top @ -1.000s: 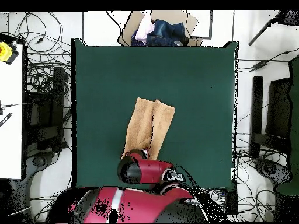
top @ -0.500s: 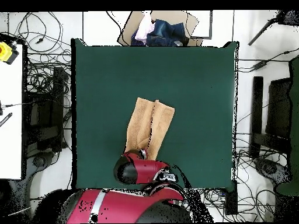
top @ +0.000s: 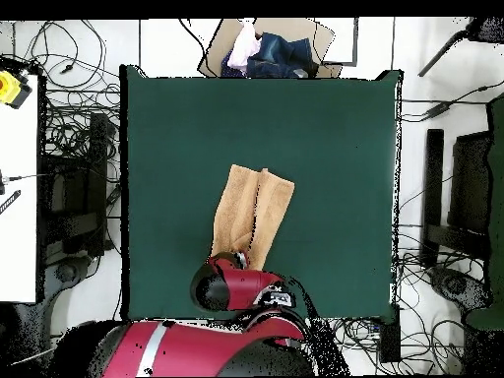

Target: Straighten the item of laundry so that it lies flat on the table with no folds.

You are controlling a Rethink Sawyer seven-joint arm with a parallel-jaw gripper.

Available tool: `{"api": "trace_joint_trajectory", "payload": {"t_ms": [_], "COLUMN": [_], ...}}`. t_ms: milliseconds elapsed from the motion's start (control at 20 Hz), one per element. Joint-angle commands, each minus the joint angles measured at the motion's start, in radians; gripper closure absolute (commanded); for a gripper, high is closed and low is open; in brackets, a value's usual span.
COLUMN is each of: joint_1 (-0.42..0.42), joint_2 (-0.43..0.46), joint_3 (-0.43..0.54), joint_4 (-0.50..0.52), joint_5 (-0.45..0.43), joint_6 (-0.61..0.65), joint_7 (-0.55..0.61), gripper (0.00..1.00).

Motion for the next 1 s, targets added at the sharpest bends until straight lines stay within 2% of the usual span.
{"api": "trace_joint_trajectory", "payload": {"t_ms": [50, 550, 800, 1000], "joint_1": [-0.049, -0.04, -0.058, -0.027], "joint_2": [0.293, 0.271, 0.147, 0.064], "joint_3": [-0.072, -0.087, -0.099, -0.184], "joint_4": [-0.269, -0.258, -0.166, -0.132], "joint_5": [0.138, 0.129, 0.084, 0.068], "joint_6": [-0.036, 0.021, 0.11, 0.231], "joint_7": [0.206, 0.189, 0.166, 0.134], "gripper": [1.0, 1.0, 1.0, 1.0]}}
